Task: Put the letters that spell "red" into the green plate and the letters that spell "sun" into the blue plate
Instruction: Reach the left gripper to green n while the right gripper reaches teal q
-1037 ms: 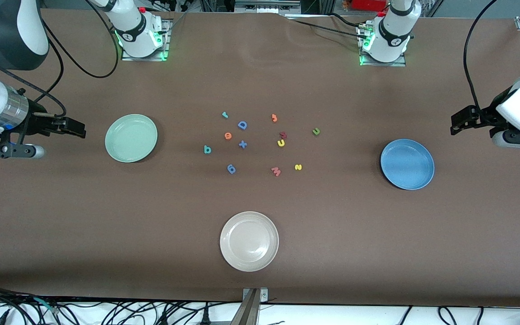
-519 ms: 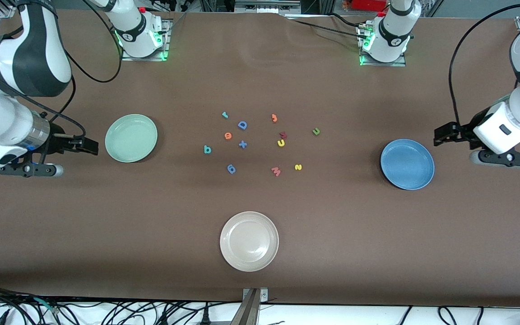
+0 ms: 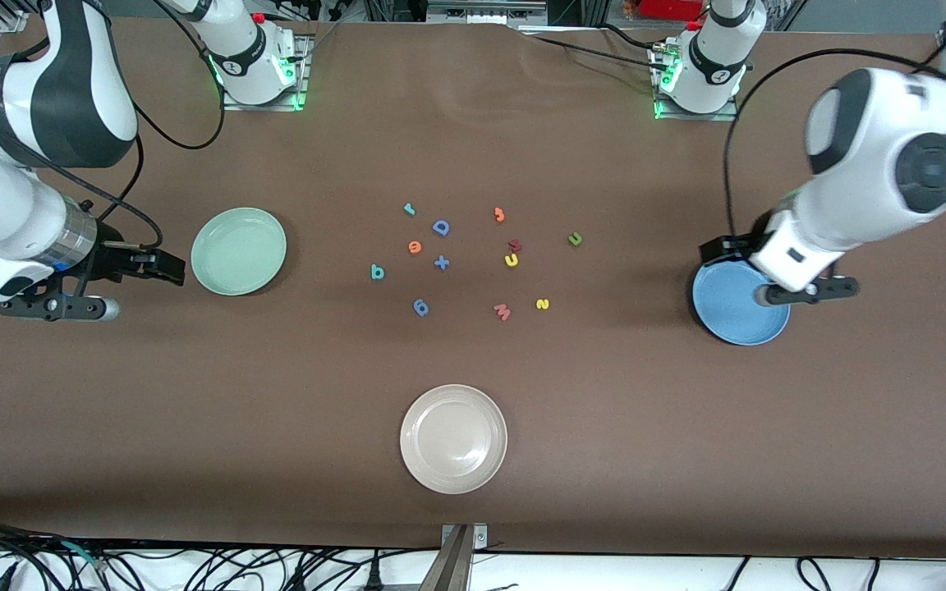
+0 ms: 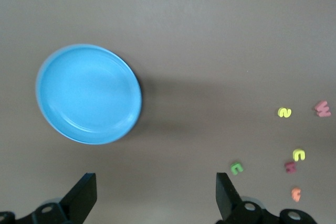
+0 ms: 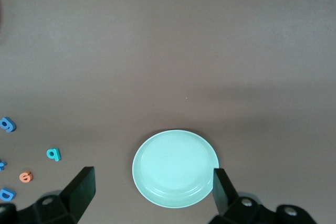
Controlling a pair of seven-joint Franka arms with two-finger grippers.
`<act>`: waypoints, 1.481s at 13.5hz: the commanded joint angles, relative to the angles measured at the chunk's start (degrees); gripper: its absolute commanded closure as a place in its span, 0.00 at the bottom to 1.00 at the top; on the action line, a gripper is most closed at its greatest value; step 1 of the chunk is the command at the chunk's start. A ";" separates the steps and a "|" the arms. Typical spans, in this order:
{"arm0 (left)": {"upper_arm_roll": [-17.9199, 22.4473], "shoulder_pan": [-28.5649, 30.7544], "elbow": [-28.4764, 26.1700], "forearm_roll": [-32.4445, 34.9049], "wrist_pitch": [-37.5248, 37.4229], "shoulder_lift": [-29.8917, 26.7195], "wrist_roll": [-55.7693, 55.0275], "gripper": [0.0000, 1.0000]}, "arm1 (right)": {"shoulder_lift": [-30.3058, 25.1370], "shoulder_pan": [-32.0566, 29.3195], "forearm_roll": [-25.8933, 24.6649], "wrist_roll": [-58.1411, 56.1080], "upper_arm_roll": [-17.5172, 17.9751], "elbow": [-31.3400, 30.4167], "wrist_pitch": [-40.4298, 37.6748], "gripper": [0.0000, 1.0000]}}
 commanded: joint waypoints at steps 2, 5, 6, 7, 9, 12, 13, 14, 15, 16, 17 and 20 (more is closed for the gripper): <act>0.32 -5.99 -14.10 -1.11 9.05 -6.03 -15.75 0.00 | 0.08 1.34 0.35 9.83 3.94 0.13 0.41 0.01; -4.16 -6.70 -21.67 -1.20 20.12 -5.95 -28.77 0.00 | 3.15 3.88 2.01 20.11 6.58 0.22 5.15 0.01; -4.43 -6.88 -22.74 -2.15 22.15 -5.60 -31.51 0.00 | 4.29 4.94 3.15 23.10 6.68 0.22 6.99 0.01; -4.78 -7.49 -23.09 -4.86 23.57 -5.07 -32.93 0.00 | 5.78 6.34 4.81 26.35 6.76 0.13 8.92 0.01; -5.31 -8.72 -24.50 -8.48 28.65 -3.67 -36.17 0.00 | 9.38 9.06 5.18 30.32 6.77 0.13 13.84 0.01; -5.31 -12.32 -26.52 -8.58 37.88 0.02 -40.76 0.00 | 14.66 11.71 5.27 34.02 6.85 -0.22 21.39 0.01; -5.31 -13.46 -26.70 -8.58 40.00 1.16 -41.11 0.00 | 16.24 13.19 5.27 34.38 6.85 -0.31 23.16 0.01; -5.31 -14.17 -26.70 -8.58 42.02 2.48 -42.07 0.00 | 17.56 14.08 5.18 34.30 6.85 -0.48 24.05 0.01; -5.31 -15.05 -26.70 -8.58 44.30 3.97 -43.56 0.00 | 18.53 14.17 5.18 33.86 6.85 -0.66 24.23 0.01; -5.31 -15.84 -26.70 -8.49 46.32 5.46 -45.05 0.00 | 18.72 14.35 4.75 32.55 6.85 -2.05 24.58 0.01; -5.31 -16.54 -26.70 -8.32 47.91 7.04 -46.46 0.00 | 18.37 14.44 4.74 29.93 6.94 -4.24 26.06 0.01; -5.40 -17.34 -28.27 -8.05 48.89 8.64 -49.54 0.00 | 17.84 15.05 4.57 25.95 7.20 -12.50 36.68 0.01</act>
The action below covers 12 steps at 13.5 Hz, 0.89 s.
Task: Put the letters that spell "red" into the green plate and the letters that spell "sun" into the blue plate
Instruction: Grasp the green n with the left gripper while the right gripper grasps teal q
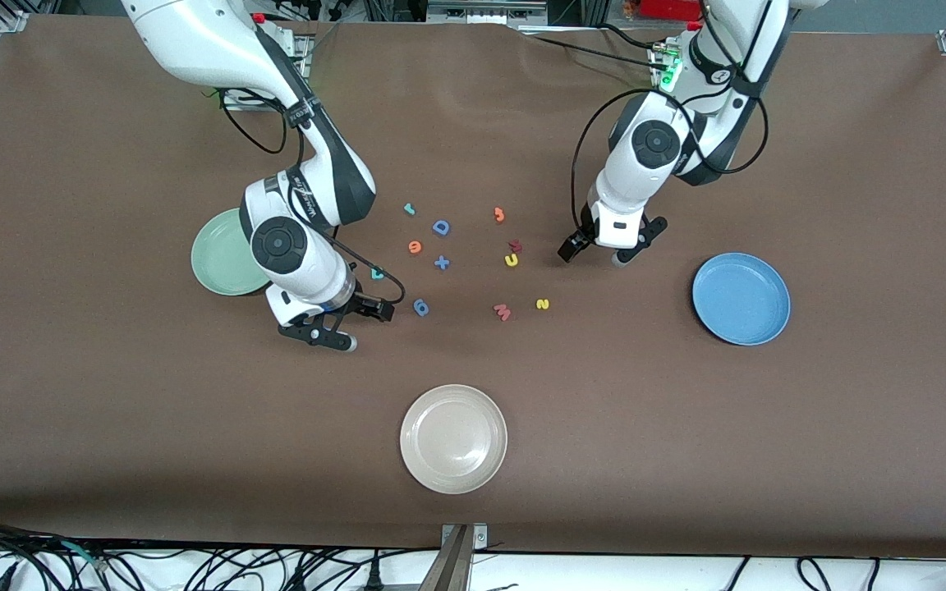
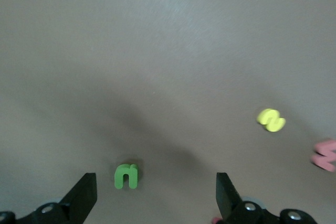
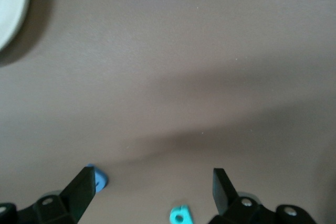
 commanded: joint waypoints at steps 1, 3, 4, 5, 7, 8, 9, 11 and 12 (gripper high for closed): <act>0.31 -1.02 -2.94 -1.18 3.28 0.19 -1.78 0.00 | -1.61 1.41 0.27 -3.01 0.22 -7.24 7.62 0.01; 0.31 -1.19 -5.76 -1.18 6.54 0.01 -2.30 0.00 | -1.95 2.73 0.27 -2.57 0.30 -9.52 7.63 0.01; 0.31 -1.28 -5.77 -1.18 6.72 0.10 -3.09 0.00 | -2.31 3.17 0.27 -2.57 0.31 -10.58 7.63 0.01; 0.23 -1.46 -5.86 -1.18 6.72 0.19 -4.06 0.00 | -2.66 4.05 0.10 -2.66 0.31 -12.25 7.89 0.01; 0.23 -2.77 -6.12 -1.18 6.72 0.10 -6.25 0.00 | -4.93 4.67 -0.52 -3.44 0.31 -17.16 9.81 0.01; 0.14 -2.95 -6.21 -1.18 6.81 0.10 -6.52 0.00 | -5.82 4.76 -0.87 -4.15 0.31 -19.10 10.70 0.01; 0.05 -3.56 -6.56 -1.18 7.94 0.19 -7.40 0.00 | -6.09 4.76 -0.87 -4.33 0.31 -19.90 11.14 0.01; 0.05 -4.35 -8.14 -1.18 10.76 0.19 -7.93 0.00 | -6.18 4.93 -0.87 -4.07 0.31 -20.35 11.23 0.04; 0.05 -4.44 -8.23 -1.18 10.85 0.28 -7.93 0.00 | -6.18 5.11 -0.78 -4.07 0.31 -20.52 11.23 0.09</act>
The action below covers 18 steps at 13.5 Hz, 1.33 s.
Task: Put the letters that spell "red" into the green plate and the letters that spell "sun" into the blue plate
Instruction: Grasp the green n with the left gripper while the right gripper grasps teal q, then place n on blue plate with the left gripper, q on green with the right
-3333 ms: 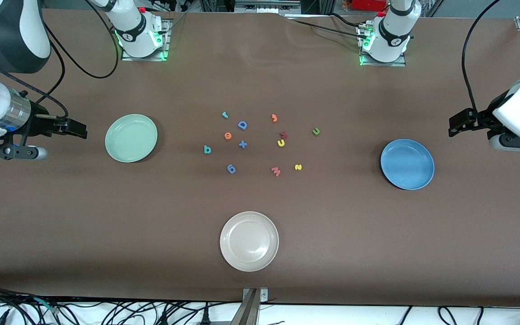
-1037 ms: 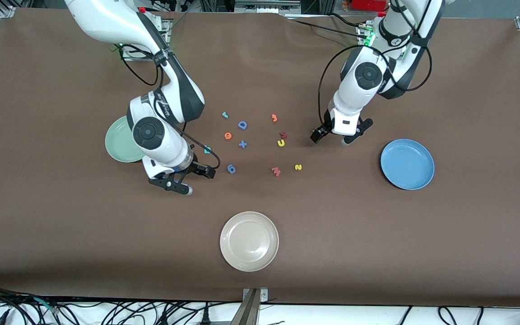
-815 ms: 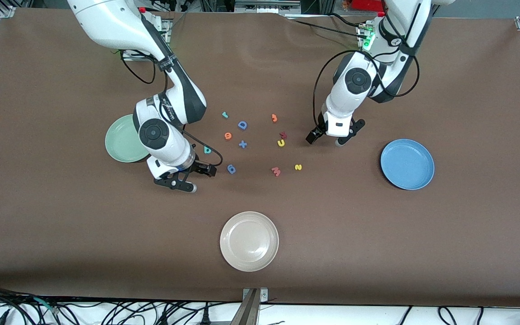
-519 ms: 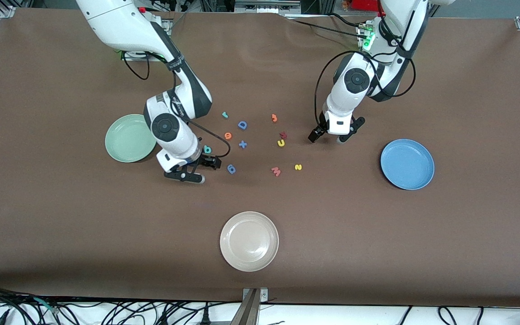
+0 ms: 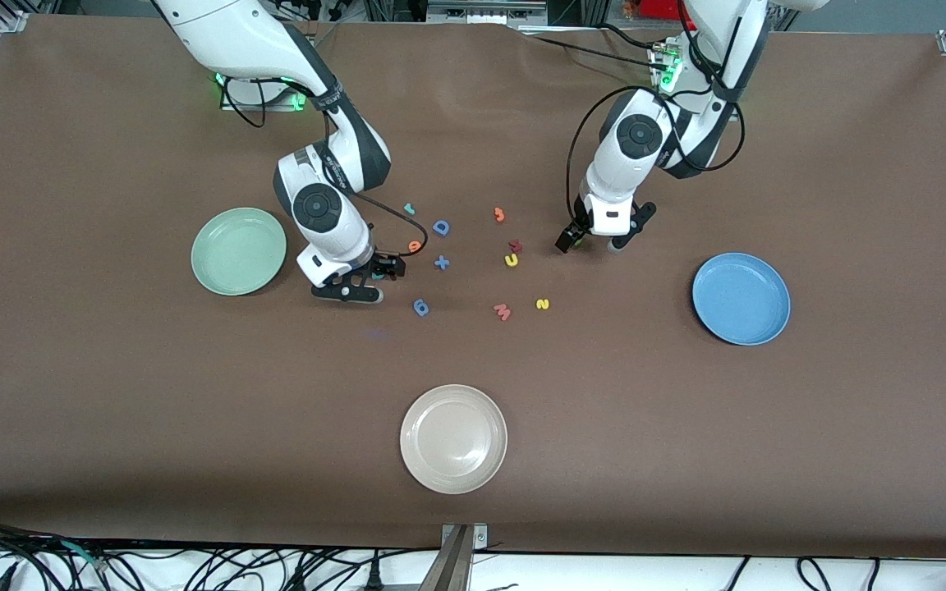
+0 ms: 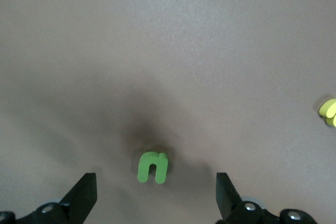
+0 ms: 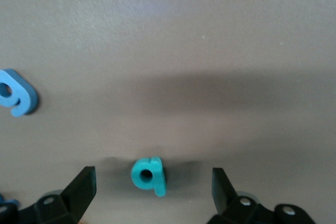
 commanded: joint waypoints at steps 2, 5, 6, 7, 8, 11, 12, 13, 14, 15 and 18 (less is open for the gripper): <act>0.20 -1.09 -1.64 -1.18 1.90 -0.40 -0.58 0.00 | -2.19 0.44 -0.53 -0.41 -0.05 -2.47 1.64 0.12; 0.11 -1.44 -1.73 -1.18 2.95 0.75 -0.75 0.01 | -1.76 0.88 -0.53 -0.32 -0.05 -2.47 3.05 0.20; 0.19 -1.44 -1.55 -1.09 3.13 1.36 -0.75 0.03 | -1.58 0.97 -0.44 -0.32 -0.05 -2.56 3.49 0.23; 0.20 -1.44 -1.55 -1.18 3.83 1.80 -0.75 0.08 | -1.40 0.97 -0.36 -0.06 -0.05 -2.56 4.19 0.26; 0.11 -1.44 -1.55 -1.09 3.84 1.80 -0.75 0.19 | -1.32 0.97 -0.36 0.38 -0.05 -2.56 4.37 0.26; 0.11 -1.44 -1.38 1.27 3.84 2.41 -0.84 0.56 | -1.23 1.15 -0.36 0.56 -0.05 -2.56 4.37 0.26; 0.11 -1.44 -1.38 2.33 3.84 2.42 -0.93 0.70 | -0.88 1.15 -0.36 0.56 -0.13 -2.56 4.46 0.26; 0.19 -1.44 -1.29 3.47 3.75 2.42 -1.02 0.79 | -0.61 1.23 -0.36 0.56 -0.14 -2.56 5.15 0.26; 0.20 -1.44 -1.20 4.87 3.75 2.51 -1.02 0.83 | -0.44 1.23 -0.36 0.64 -0.14 -2.56 5.77 0.27; 0.20 -1.36 -1.20 6.10 3.75 2.59 -1.11 0.89 | -0.26 1.23 -0.36 1.25 -0.14 -2.56 5.86 0.42; 0.20 -0.92 -1.20 7.51 3.49 2.51 -0.84 0.91 | -0.17 1.23 -0.36 1.70 -0.14 -2.56 5.86 0.50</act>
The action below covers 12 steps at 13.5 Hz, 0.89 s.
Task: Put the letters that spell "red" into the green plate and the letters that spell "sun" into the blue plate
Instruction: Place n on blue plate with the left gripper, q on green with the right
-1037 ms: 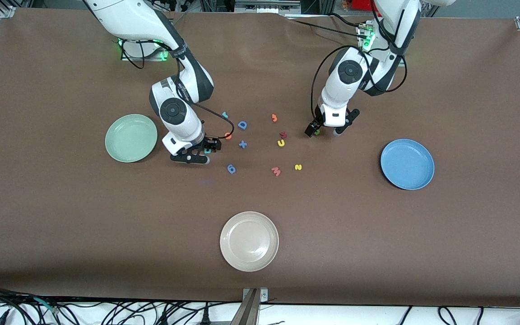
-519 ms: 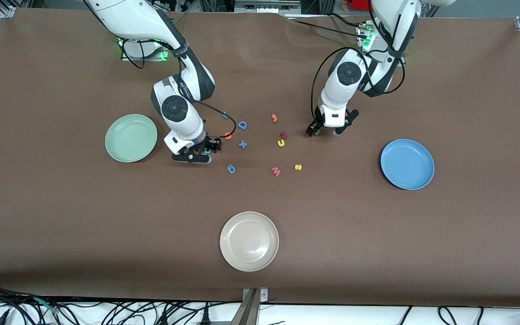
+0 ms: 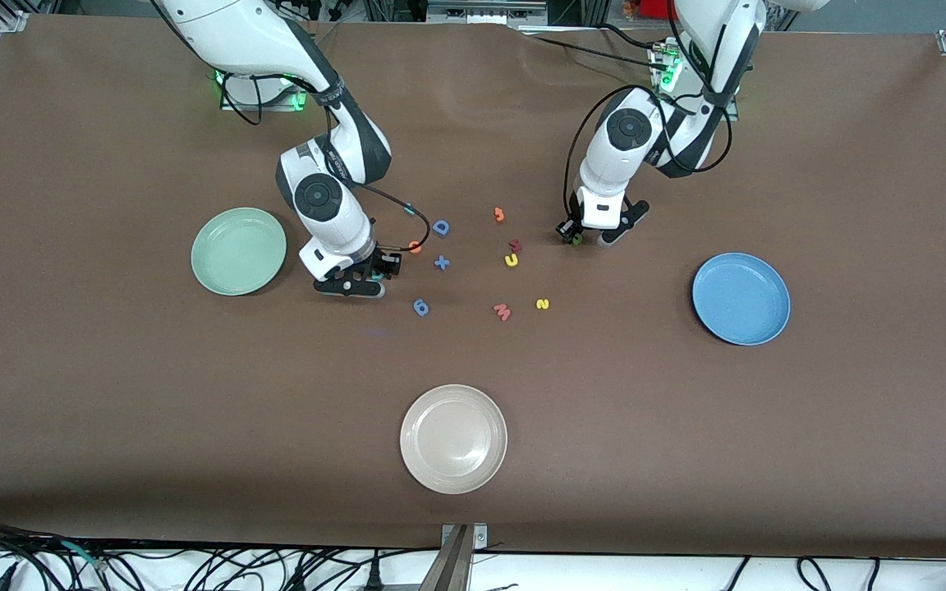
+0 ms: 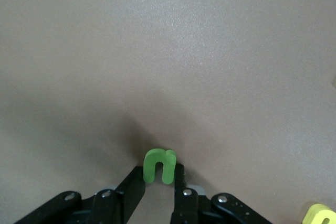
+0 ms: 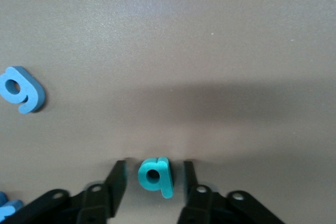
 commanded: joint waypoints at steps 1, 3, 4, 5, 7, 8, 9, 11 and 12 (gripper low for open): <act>0.51 0.35 0.11 3.89 -0.33 0.25 -0.32 0.91 | -0.28 0.44 -0.36 1.05 -0.14 -0.85 1.39 0.50; 0.86 3.33 1.06 8.45 -3.57 -1.85 0.03 0.92 | -0.19 0.44 -0.36 1.05 -0.14 -0.85 1.66 0.55; 0.95 5.35 1.60 10.74 -5.07 -2.64 0.12 0.92 | -0.19 0.44 -0.36 1.05 -0.14 -0.85 1.66 0.70; 0.95 6.85 2.47 11.98 -6.30 -3.26 0.99 0.92 | -0.19 0.44 -0.36 1.14 -0.14 -0.85 1.66 0.87; 0.95 10.19 4.84 12.17 -9.90 -3.53 5.71 0.91 | -0.19 0.44 -0.36 1.14 -0.14 -0.94 1.66 1.00; 0.95 11.68 5.37 12.17 -12.27 -4.49 8.18 0.91 | -0.28 0.44 -0.36 1.75 -0.14 -0.94 1.66 1.00; 1.04 13.09 6.08 12.17 -14.46 -5.46 10.64 0.91 | -0.36 0.44 -0.36 2.01 -0.14 -0.85 1.49 1.00; 1.04 17.74 6.96 12.17 -18.25 -6.95 18.09 0.90 | -1.24 0.44 -0.36 2.45 -0.14 -0.59 0.79 1.00; 1.04 20.46 7.05 12.17 -19.14 -7.22 22.75 0.89 | -2.46 0.44 -0.36 2.46 -0.31 -0.32 -0.87 1.00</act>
